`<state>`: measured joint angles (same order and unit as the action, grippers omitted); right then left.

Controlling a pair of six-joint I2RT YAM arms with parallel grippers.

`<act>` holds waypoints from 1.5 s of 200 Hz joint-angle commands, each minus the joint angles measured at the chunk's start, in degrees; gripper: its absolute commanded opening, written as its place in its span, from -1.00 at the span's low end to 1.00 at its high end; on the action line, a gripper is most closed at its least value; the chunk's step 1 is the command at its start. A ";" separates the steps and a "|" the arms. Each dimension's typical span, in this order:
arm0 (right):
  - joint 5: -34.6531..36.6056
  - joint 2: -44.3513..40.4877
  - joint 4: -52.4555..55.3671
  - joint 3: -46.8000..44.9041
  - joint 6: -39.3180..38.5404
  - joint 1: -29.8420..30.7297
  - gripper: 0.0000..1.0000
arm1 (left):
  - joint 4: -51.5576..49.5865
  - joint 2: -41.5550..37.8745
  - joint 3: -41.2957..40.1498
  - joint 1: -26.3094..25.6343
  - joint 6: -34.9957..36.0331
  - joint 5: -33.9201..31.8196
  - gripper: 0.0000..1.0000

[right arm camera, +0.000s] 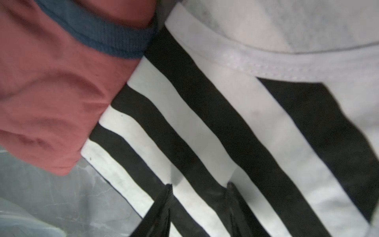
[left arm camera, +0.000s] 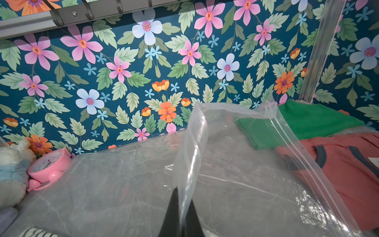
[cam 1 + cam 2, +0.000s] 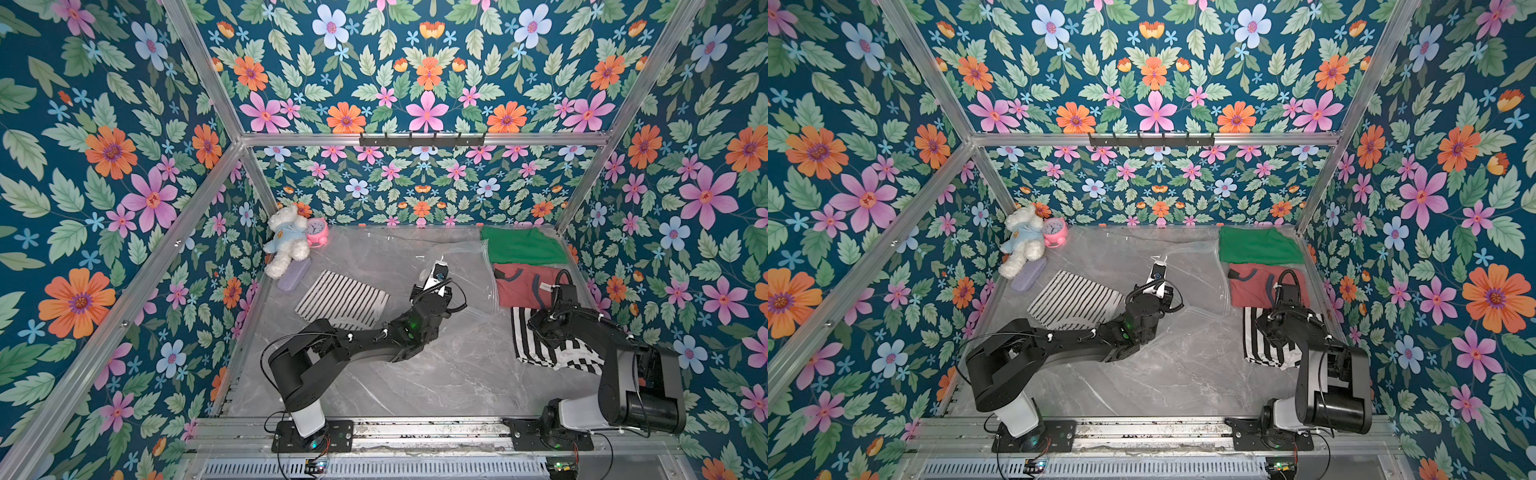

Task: Take the tank top out of the vacuum bag
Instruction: Adjust the tank top at the center of the board, then take out the tank top from the vacuum bag.

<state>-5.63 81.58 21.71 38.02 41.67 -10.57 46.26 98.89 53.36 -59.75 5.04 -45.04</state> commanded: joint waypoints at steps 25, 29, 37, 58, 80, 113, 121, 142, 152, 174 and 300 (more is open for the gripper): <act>-1.48 -0.70 4.30 -1.70 0.66 0.11 -0.10 | 1.13 -0.06 0.25 -0.01 0.47 -1.14 -0.98; -1.57 -0.76 4.53 -1.72 0.64 0.05 -0.10 | 0.99 -0.14 0.19 -0.02 0.21 -1.17 -0.98; -1.66 -1.03 4.81 -1.87 0.34 0.10 -0.10 | 0.68 -0.28 0.12 0.04 -0.10 -1.07 -0.98; -2.08 -2.57 5.18 -2.16 -0.28 0.11 -0.10 | 0.65 -0.20 -0.01 -0.02 -0.29 -0.93 -0.98; -1.75 -5.17 7.37 -1.20 -1.11 0.04 -0.11 | 0.46 -0.17 0.25 -0.02 -0.47 -1.07 -0.98; -1.15 -9.19 7.99 -1.22 -1.49 0.10 -0.10 | 1.00 -0.11 0.38 0.05 -0.18 -0.59 -0.99; -1.09 -10.15 8.01 -1.03 -1.67 0.33 -0.11 | 1.02 -0.02 0.58 -0.01 -0.20 -0.74 -0.99; -3.61 -13.36 6.09 -0.16 -2.29 0.40 -0.09 | -0.07 -0.01 1.00 0.02 -0.73 -0.24 -0.99; -7.15 -15.38 3.14 -0.20 -2.61 0.70 -0.09 | -0.04 0.12 1.08 -0.03 -0.73 -0.05 -0.99; -13.49 -19.89 -7.97 -0.55 -3.17 4.72 -0.14 | -0.53 0.34 1.93 -0.08 -0.73 0.23 -1.00; -32.69 5.00 -45.39 4.86 -6.08 27.84 -0.59 | 5.66 -2.97 1.10 -1.50 -0.64 12.11 -1.00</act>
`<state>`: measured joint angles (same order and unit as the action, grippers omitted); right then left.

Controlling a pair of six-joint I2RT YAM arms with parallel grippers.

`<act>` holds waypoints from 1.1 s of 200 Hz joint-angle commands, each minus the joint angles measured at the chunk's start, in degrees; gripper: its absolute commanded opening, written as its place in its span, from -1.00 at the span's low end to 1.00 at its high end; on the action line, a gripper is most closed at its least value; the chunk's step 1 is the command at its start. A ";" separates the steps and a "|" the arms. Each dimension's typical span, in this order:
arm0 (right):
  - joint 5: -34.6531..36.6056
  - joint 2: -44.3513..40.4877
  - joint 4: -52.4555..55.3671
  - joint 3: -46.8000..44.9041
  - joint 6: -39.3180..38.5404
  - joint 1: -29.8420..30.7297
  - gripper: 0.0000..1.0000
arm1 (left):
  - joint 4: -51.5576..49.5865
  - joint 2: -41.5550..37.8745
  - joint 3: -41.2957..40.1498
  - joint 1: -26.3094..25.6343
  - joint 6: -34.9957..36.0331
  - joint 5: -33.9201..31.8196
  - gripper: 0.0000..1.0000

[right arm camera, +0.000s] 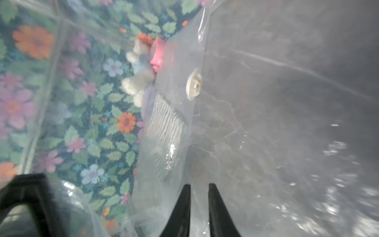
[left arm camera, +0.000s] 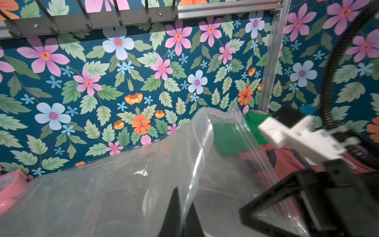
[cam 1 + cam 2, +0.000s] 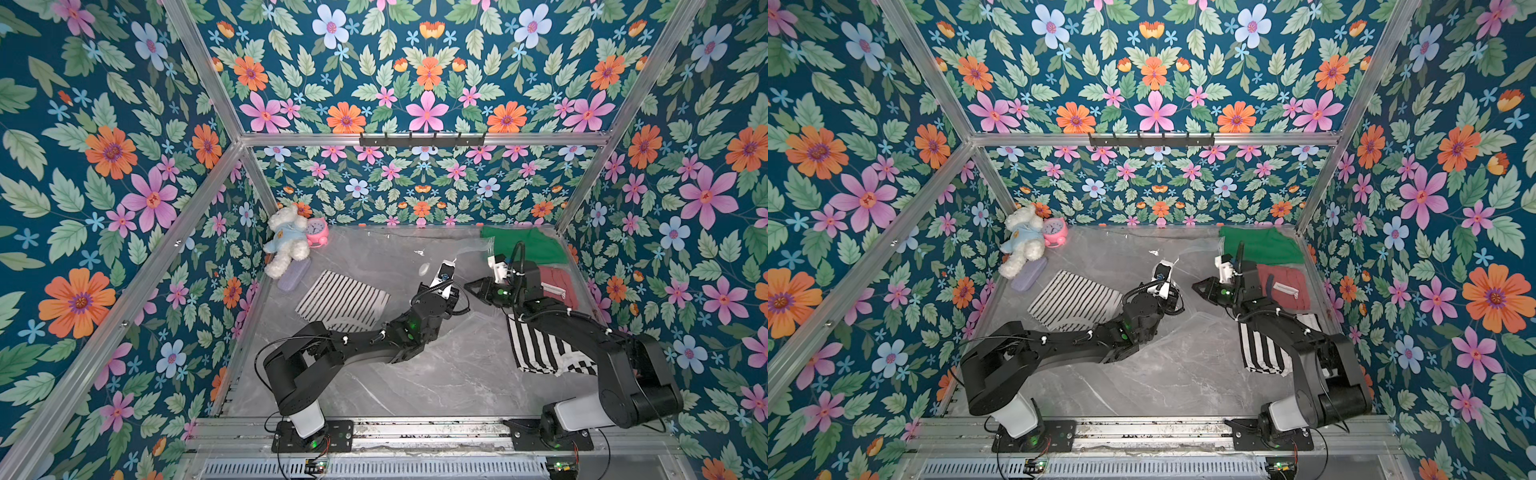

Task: Take the tank top out of the vacuum bag
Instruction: Take out the tank top from the vacuum bag.

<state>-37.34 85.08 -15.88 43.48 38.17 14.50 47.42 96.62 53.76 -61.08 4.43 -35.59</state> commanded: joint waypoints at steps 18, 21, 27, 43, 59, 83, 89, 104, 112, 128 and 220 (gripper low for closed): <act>0.17 2.52 -13.24 -2.84 -3.46 5.46 -0.57 | 5.04 -0.34 1.29 -0.17 0.27 1.83 -1.00; 0.54 2.69 -13.67 -3.16 -3.95 5.93 -0.57 | 5.13 -0.25 1.39 -0.18 0.43 1.69 -1.00; 1.40 3.04 -13.53 -3.48 -5.37 6.93 -0.56 | 5.23 -0.08 1.64 -0.11 0.66 1.37 -1.00; 2.56 4.86 -9.84 -1.95 -8.11 8.49 -0.56 | 4.82 -0.33 1.89 -0.17 0.76 2.04 -1.00; 1.44 6.58 -10.85 -1.37 -8.17 9.00 -0.54 | 5.45 -0.89 1.41 -0.18 0.74 3.91 -1.00; -1.49 10.23 -12.96 0.56 -7.41 9.50 -0.48 | 8.35 -1.25 0.15 -0.33 1.02 6.44 -1.00; -1.58 12.32 -12.37 1.60 -7.41 9.73 -0.47 | 8.56 -1.30 0.04 -0.42 0.92 6.98 -1.00; -2.75 15.85 -12.51 3.96 -6.17 10.13 -0.46 | 9.18 -1.56 -0.41 -0.69 0.83 9.10 -1.00; -2.91 17.49 -14.04 4.47 -5.06 10.39 -0.45 | 10.50 -1.68 -1.10 -0.81 1.01 10.10 -1.00; -3.80 20.03 -17.17 5.29 -2.98 10.87 -0.44 | 12.79 -1.70 -2.05 -1.10 1.07 10.58 -1.00; -6.82 33.26 -25.22 15.64 7.32 14.25 -0.32 | 15.62 -2.02 -2.96 -2.16 -0.16 17.89 -1.00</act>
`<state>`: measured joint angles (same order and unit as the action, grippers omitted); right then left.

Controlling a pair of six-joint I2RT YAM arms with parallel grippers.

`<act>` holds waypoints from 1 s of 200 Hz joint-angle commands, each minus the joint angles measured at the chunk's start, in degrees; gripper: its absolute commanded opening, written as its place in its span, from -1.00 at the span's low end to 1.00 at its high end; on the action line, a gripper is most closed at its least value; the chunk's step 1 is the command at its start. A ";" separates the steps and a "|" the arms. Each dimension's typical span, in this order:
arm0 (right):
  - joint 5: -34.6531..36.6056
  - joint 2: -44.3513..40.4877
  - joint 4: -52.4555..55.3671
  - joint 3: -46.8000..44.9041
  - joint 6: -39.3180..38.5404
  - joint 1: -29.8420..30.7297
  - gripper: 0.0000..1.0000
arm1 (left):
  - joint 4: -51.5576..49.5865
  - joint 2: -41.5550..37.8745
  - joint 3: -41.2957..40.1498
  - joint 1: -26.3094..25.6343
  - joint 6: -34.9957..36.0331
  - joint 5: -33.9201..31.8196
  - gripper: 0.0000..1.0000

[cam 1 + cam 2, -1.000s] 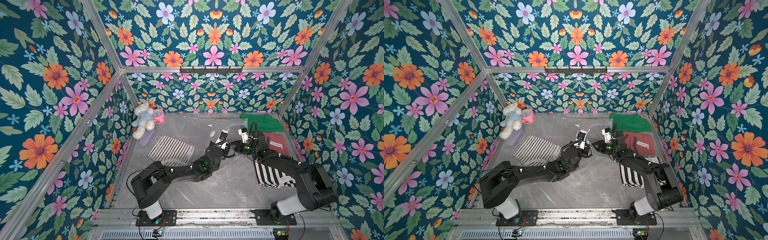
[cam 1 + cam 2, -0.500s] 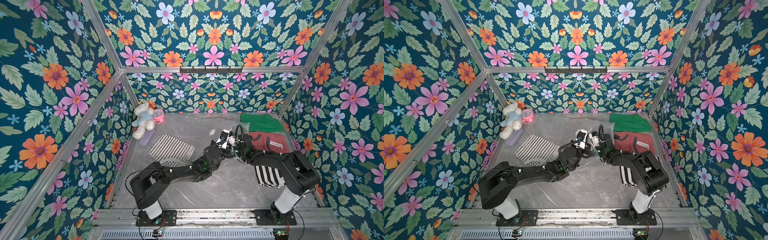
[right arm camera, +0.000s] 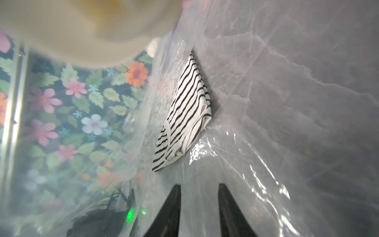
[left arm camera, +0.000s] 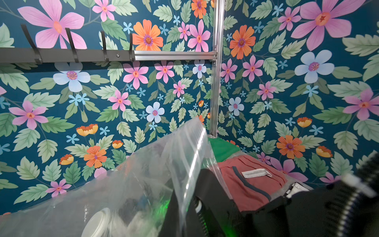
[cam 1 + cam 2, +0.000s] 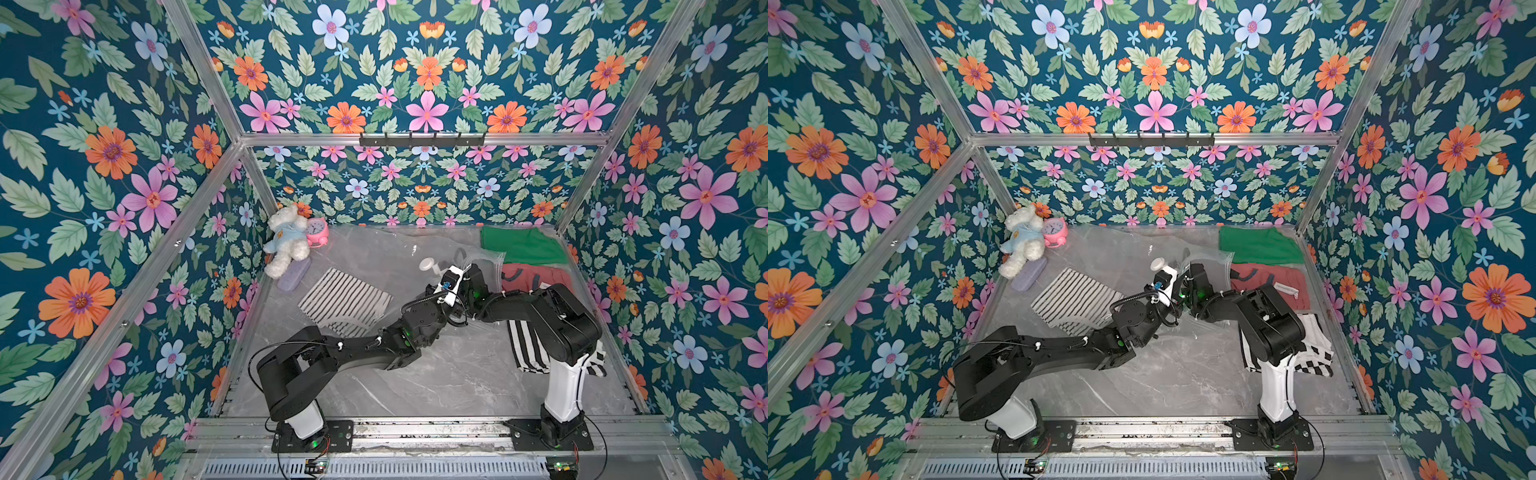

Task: Take the tank top out of the vacuum bag
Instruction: Take out the tank top from the vacuum bag.

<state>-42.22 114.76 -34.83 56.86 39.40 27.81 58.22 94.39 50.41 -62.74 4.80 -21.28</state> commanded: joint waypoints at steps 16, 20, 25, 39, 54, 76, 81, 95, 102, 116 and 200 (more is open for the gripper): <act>-2.29 6.44 -6.35 4.30 7.79 1.54 -0.31 | 5.37 0.62 0.47 -0.63 -0.41 3.91 -1.00; -2.18 7.13 -6.31 4.68 8.05 1.66 -0.31 | 5.27 0.62 0.60 -0.71 -0.60 3.69 -1.00; -2.21 7.76 -6.36 5.11 8.47 1.77 -0.31 | 5.08 0.64 0.72 -0.72 -0.90 3.48 -1.00; -2.98 9.09 -6.42 6.41 9.58 2.27 -0.30 | 5.06 0.86 0.65 -0.88 -1.27 3.97 -1.00; -3.20 9.97 -6.23 7.65 9.74 3.25 -0.29 | 5.69 1.35 0.40 -0.94 -1.88 4.63 -1.00; -3.83 11.20 -5.24 10.37 10.30 4.91 -0.25 | 5.97 2.41 1.12 -1.03 -3.01 5.85 -1.00; -3.84 11.54 -5.30 10.77 10.58 5.08 -0.25 | 5.86 2.53 1.34 -1.15 -3.33 6.10 -1.00; -3.92 12.57 -5.62 11.96 11.44 5.79 -0.24 | 6.18 2.97 1.54 -1.23 -3.98 6.84 -1.00; -3.93 13.17 -5.27 12.66 11.58 6.02 -0.24 | 6.50 3.20 1.53 -1.28 -4.09 6.95 -1.00; -3.99 14.44 -4.91 13.80 12.00 6.42 -0.24 | 6.99 3.60 1.53 -1.38 -4.11 7.03 -1.00; -1.44 17.27 1.33 17.42 11.55 7.49 -0.15 | 6.64 3.87 1.46 -1.95 -4.58 6.80 -1.00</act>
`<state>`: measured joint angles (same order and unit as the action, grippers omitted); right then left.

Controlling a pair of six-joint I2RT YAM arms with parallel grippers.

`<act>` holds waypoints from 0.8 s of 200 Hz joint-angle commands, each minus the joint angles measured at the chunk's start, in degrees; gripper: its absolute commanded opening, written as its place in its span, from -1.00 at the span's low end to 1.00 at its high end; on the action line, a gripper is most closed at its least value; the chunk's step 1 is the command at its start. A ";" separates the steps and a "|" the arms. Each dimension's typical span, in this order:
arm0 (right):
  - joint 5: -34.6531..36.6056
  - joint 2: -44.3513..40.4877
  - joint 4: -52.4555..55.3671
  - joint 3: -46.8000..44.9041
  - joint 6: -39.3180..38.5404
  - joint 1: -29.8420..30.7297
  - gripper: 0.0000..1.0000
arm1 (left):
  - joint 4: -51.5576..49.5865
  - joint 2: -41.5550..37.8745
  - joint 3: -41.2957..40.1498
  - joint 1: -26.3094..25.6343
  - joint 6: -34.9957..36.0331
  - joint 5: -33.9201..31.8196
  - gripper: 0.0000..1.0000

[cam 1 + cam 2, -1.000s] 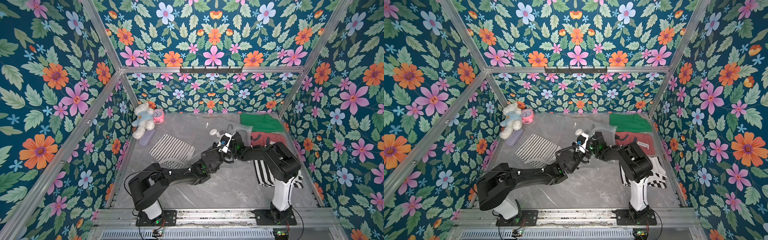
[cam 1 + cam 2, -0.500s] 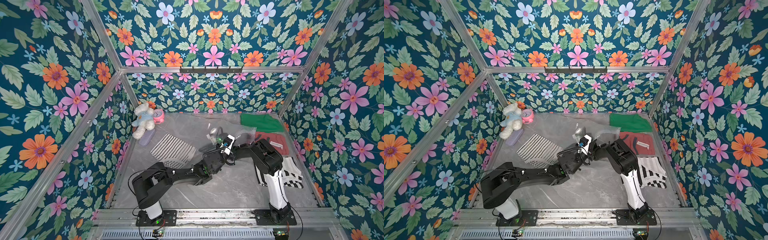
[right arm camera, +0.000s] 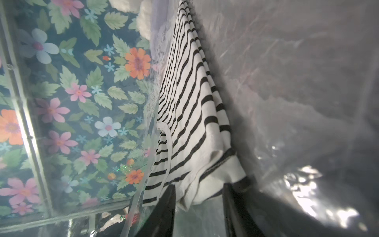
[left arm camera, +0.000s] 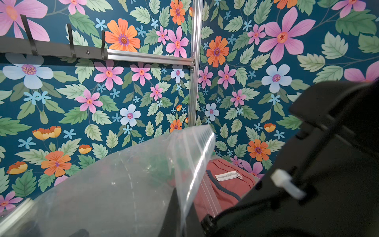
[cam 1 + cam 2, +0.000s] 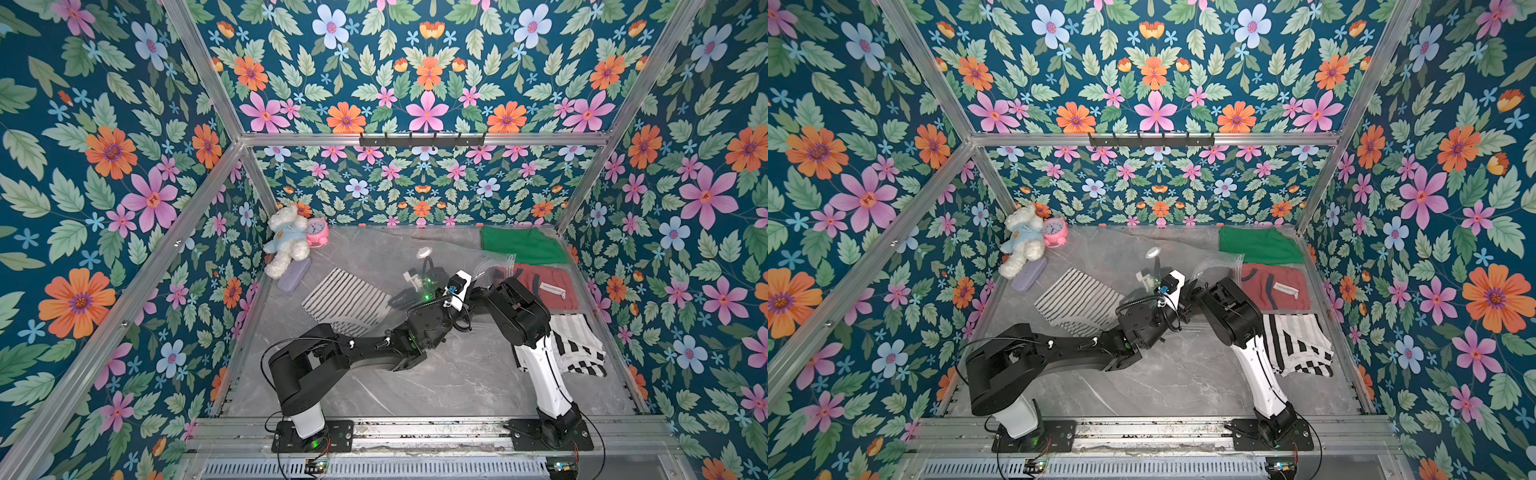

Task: Take the tank top out of the vacuum bag
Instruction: Take out the tank top from the vacuum bag.

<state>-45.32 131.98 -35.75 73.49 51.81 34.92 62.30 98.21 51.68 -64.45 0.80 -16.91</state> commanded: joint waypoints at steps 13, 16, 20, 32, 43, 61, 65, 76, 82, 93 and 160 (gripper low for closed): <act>1.02 1.19 2.73 1.98 0.00 0.48 -0.15 | 2.88 0.30 0.09 -0.25 -0.29 2.33 -1.00; 1.09 1.33 3.18 2.14 0.30 0.49 -0.15 | 3.03 0.31 0.01 -0.24 -0.27 2.30 -1.00; 1.34 1.24 3.67 2.26 0.46 0.42 -0.15 | 3.15 0.25 0.00 -0.25 -0.25 2.19 -1.00; 4.13 -0.15 4.88 1.09 -0.05 0.43 -0.15 | 3.10 -0.19 -0.17 -0.30 -0.31 1.86 -1.00; 6.78 -1.86 7.07 0.28 -1.71 0.50 -0.15 | 3.09 -0.61 -0.43 -0.40 -0.40 1.49 -1.00; 11.36 -4.01 11.27 -0.28 -4.83 0.75 -0.13 | 3.11 -0.57 -0.88 -0.33 -0.12 1.15 -1.00; 12.06 -4.21 11.69 -0.32 -5.20 0.81 -0.13 | 3.09 -0.49 -0.88 -0.35 -0.10 1.04 -1.00; 12.93 -3.94 12.99 0.32 -5.33 0.83 -0.11 | 3.18 -0.39 -0.88 -0.42 -0.14 0.82 -1.00; 12.99 -3.28 13.91 1.17 -5.06 0.82 -0.11 | 3.18 -0.39 -0.80 -0.35 -0.18 0.81 -1.00; 11.96 -1.92 14.86 2.85 -4.62 1.03 -0.11 | 2.94 -0.56 -0.62 -0.34 -0.18 1.32 -1.00; 7.78 4.38 12.35 8.96 -0.19 2.30 -0.10 | 3.15 -0.09 -0.68 -0.42 -0.45 2.27 -1.00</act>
<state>-37.32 133.84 -26.48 81.62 48.23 36.36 66.13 97.58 50.96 -64.45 1.08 -20.38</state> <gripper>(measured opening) 0.451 0.056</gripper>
